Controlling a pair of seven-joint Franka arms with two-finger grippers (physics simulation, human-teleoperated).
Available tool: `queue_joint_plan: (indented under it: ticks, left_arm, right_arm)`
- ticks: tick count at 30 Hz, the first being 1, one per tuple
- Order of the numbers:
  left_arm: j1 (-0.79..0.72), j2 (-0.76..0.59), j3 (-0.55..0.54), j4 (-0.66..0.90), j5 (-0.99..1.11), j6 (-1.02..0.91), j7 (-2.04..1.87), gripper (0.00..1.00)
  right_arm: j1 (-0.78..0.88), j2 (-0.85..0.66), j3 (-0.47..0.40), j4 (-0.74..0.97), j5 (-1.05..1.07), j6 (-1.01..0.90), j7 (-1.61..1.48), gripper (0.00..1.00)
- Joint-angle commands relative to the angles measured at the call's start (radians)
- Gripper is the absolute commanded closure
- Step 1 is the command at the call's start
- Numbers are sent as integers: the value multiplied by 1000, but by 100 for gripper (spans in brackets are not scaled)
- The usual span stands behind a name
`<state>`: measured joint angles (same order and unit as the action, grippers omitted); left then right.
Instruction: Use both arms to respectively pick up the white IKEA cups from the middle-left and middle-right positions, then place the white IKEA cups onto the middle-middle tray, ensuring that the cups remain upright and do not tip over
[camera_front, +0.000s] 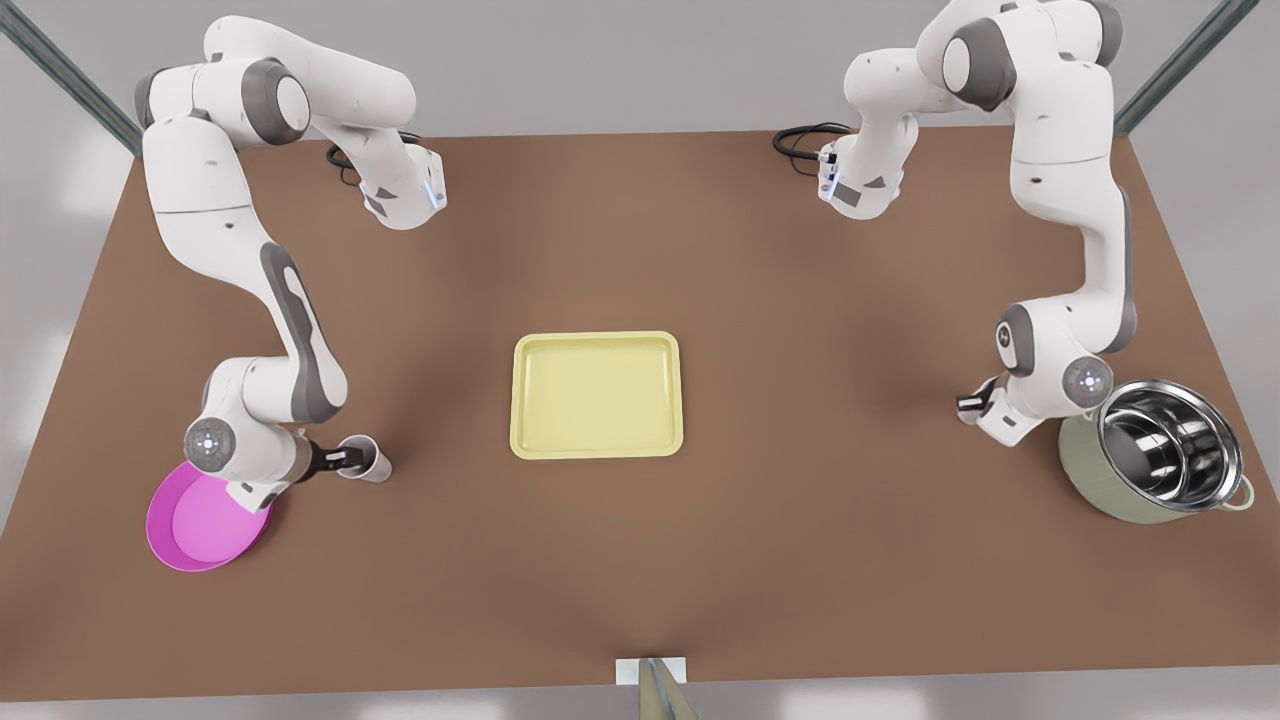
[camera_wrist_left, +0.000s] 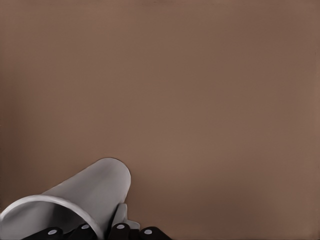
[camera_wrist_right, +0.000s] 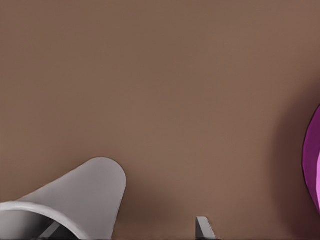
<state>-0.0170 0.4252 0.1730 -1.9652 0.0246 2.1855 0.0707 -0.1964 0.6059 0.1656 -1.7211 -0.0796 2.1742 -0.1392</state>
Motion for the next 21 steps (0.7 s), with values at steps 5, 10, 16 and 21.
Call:
queue_joint_plan:
  ticks: [5,10,16,21]
  left_arm:
    - [-391,167,-18,531,69,-429,-615,79]
    - [-547,397,-250,841,3,-328,-1382,79]
    - [-587,283,-359,603,-12,-98,-1497,79]
    - [-627,336,-359,601,18,26,-1514,79]
  right_arm:
    - [5,25,3,2,-2,29,-33,48]
    - [8,17,20,14,-2,16,-60,76]
    - [6,-32,209,25,-2,6,-91,79]
    - [229,-17,288,83,-12,65,-92,79]
